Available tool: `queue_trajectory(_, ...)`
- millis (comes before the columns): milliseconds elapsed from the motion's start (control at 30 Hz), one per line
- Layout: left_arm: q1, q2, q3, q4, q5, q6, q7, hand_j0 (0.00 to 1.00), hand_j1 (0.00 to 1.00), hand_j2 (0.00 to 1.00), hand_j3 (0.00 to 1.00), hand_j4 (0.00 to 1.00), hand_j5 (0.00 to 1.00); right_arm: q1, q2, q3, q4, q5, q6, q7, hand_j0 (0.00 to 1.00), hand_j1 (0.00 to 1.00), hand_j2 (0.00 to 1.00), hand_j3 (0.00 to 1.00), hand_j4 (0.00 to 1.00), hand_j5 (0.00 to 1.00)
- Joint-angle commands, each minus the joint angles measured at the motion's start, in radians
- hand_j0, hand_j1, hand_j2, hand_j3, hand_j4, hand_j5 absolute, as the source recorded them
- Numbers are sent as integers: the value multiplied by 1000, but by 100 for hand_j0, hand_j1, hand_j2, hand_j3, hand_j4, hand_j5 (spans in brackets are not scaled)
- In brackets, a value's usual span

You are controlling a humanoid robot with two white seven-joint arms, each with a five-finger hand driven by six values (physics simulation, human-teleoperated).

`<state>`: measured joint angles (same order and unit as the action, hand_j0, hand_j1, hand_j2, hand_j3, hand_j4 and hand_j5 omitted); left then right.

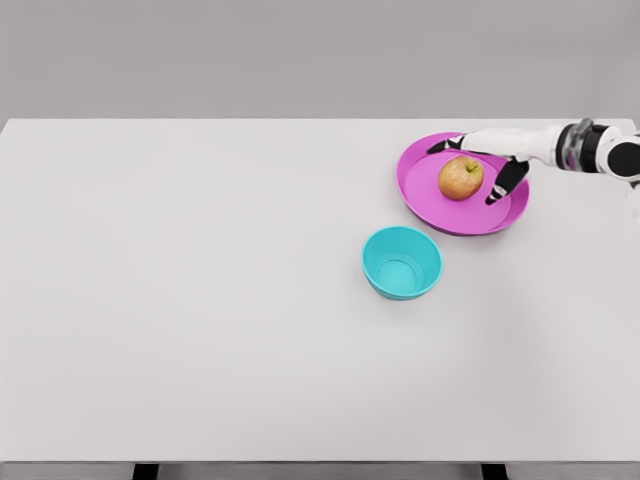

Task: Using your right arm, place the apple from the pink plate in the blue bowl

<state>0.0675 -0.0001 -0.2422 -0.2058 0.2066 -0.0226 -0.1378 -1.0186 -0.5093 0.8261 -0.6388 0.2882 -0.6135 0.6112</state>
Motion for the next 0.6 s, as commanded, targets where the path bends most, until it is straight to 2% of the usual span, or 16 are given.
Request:
queue_trajectory(0,2,0,0,0,0,0,0,100,100,100,100,100,100,0,5,-1,4,-4,3,0,100,100,100,100,100,100)
queue_trajectory(300,2,0,0,0,0,0,0,100,100,100,100,100,100,0,8,1,38,-4,3,0,100,100,100,100,100,100)
queue_trajectory(333,0,0,0,0,0,1,0,100,100,100,100,100,100,0,8,-1,39,-4,3,0,97,97,97,97,97,97)
queue_trajectory(400,2,0,0,0,0,1,0,100,100,100,100,100,100,0,8,-1,38,-4,3,0,61,61,61,61,61,61)
queue_trajectory(433,2,0,0,0,0,0,0,100,100,100,100,100,100,0,8,1,38,-4,3,0,54,54,54,54,54,54)
queue_trajectory(567,2,0,0,0,0,1,0,100,100,100,100,100,100,0,9,1,38,-4,3,0,46,46,46,46,46,46)
